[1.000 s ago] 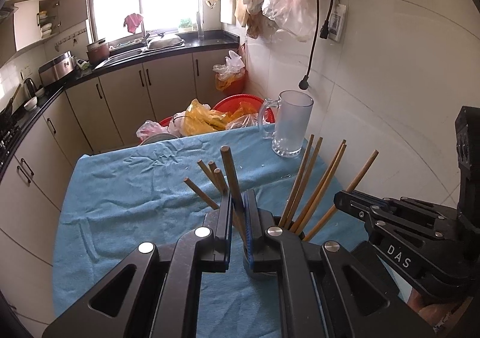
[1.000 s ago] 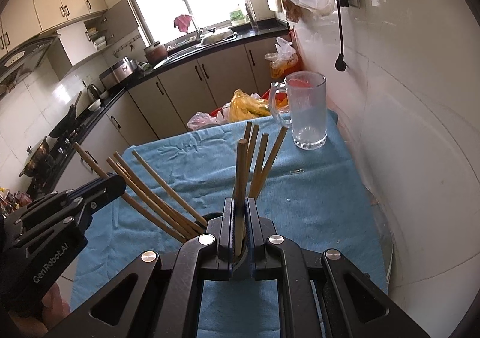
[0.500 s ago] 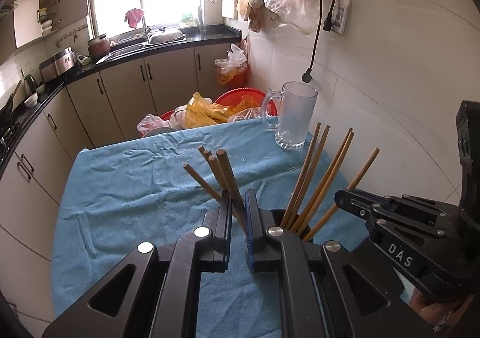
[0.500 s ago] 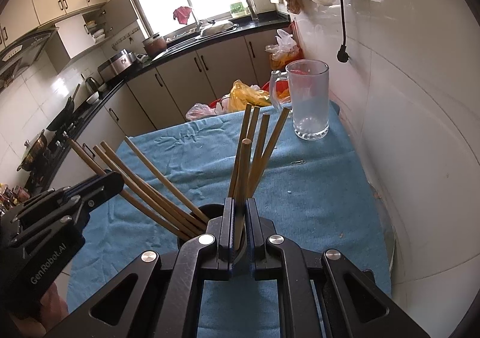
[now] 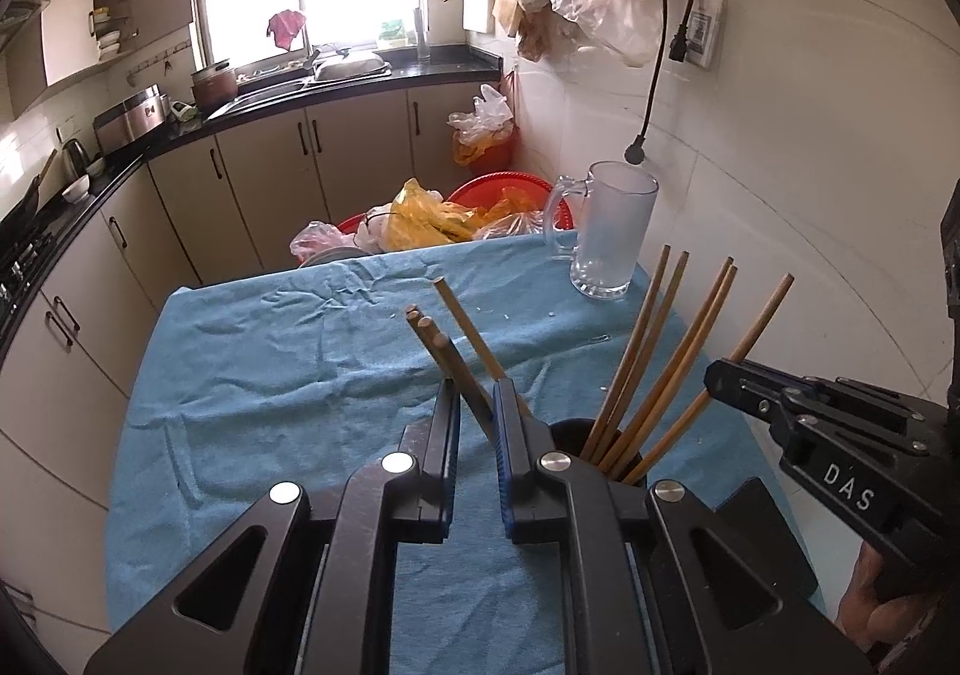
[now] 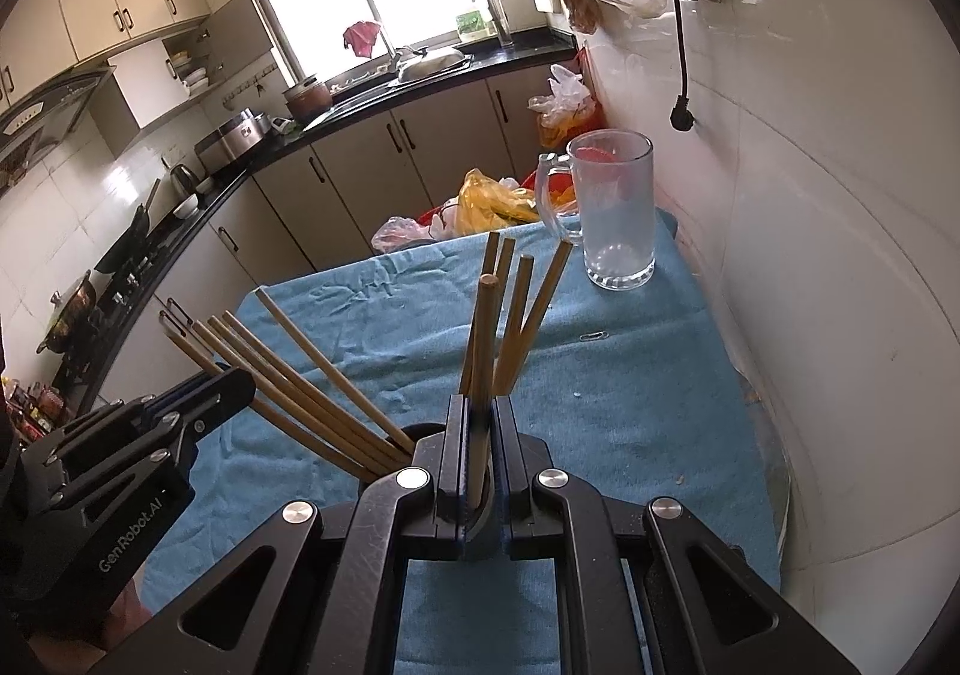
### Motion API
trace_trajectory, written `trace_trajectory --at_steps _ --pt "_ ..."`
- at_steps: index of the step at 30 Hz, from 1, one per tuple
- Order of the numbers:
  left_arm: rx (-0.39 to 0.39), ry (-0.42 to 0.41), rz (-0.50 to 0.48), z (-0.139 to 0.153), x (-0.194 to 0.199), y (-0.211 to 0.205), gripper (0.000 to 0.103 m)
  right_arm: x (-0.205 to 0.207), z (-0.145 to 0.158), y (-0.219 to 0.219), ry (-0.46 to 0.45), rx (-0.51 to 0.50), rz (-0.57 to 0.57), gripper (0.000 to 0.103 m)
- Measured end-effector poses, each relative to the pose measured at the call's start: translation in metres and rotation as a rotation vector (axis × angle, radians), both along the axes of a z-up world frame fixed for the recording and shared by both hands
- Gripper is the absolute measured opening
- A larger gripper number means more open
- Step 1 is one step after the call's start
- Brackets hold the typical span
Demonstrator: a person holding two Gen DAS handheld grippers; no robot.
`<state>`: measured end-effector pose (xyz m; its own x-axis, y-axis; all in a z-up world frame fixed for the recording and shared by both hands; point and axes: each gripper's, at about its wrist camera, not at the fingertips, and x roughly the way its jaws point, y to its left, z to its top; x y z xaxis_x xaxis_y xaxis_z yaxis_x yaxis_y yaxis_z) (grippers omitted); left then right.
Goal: Organize utensils
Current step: 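Lower the chopstick into the grey holder cup and open the right gripper, then withdraw the open right gripper from the holder cup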
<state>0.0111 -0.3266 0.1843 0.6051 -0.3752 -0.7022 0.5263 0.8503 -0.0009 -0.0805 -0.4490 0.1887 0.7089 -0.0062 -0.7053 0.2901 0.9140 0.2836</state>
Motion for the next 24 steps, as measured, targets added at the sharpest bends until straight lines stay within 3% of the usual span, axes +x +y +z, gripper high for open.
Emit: trace_trajectory --at_steps 8,10,15,19,24 --pt "0.001 -0.004 0.029 0.001 0.007 0.003 0.022 0.003 0.005 -0.002 -0.012 -0.015 -0.008 0.008" --pt "0.005 -0.008 0.040 0.001 0.009 0.004 0.030 0.006 0.006 -0.002 -0.012 -0.024 -0.007 0.008" --pt "0.001 -0.020 0.062 0.004 0.012 0.008 0.038 0.011 0.008 -0.002 -0.011 -0.040 -0.002 0.009" --pt "-0.011 -0.026 0.082 0.007 0.015 0.015 0.043 0.008 0.012 -0.003 -0.018 -0.052 -0.005 0.023" --pt "-0.028 -0.033 0.104 0.011 0.017 0.022 0.046 0.004 0.022 -0.001 -0.036 -0.069 -0.016 0.030"
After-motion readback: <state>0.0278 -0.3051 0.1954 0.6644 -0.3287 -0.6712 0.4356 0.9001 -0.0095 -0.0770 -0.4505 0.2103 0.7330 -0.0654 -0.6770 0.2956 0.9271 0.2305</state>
